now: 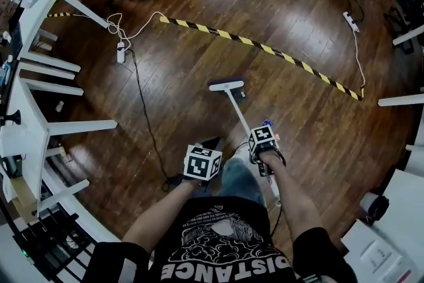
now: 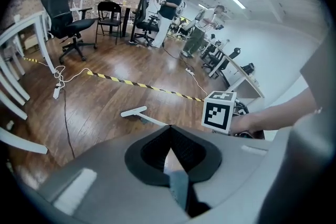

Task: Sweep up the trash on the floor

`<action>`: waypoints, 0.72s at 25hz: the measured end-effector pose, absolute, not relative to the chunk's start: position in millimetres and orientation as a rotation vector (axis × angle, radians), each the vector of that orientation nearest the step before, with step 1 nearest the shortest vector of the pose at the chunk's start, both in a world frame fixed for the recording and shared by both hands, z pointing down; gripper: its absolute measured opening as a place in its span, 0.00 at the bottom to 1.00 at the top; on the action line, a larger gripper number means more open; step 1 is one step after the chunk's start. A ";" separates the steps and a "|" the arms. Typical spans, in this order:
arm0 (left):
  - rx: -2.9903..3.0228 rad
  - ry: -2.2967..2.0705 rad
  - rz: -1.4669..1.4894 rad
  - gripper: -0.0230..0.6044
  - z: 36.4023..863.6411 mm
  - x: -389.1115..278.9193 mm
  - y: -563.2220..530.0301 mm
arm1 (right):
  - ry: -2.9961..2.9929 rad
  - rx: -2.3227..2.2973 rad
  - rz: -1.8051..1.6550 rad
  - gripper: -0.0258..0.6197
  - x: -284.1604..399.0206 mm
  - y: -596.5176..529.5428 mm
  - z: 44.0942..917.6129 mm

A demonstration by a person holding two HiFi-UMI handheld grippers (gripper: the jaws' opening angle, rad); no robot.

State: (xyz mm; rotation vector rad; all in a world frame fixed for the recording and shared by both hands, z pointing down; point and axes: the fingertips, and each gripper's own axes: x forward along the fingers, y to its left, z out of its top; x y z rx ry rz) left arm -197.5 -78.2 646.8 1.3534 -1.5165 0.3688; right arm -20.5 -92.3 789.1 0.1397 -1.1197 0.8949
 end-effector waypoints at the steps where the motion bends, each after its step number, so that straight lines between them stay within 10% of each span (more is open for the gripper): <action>1: 1.344 -1.524 0.360 0.05 647.0 -197.6 -79.4 | -1.099 0.132 0.880 0.04 -15.9 -95.3 792.0; 18: 1.436 -1.451 0.381 0.05 647.2 -196.5 -55.9 | -0.984 0.212 0.907 0.04 57.0 -43.0 794.2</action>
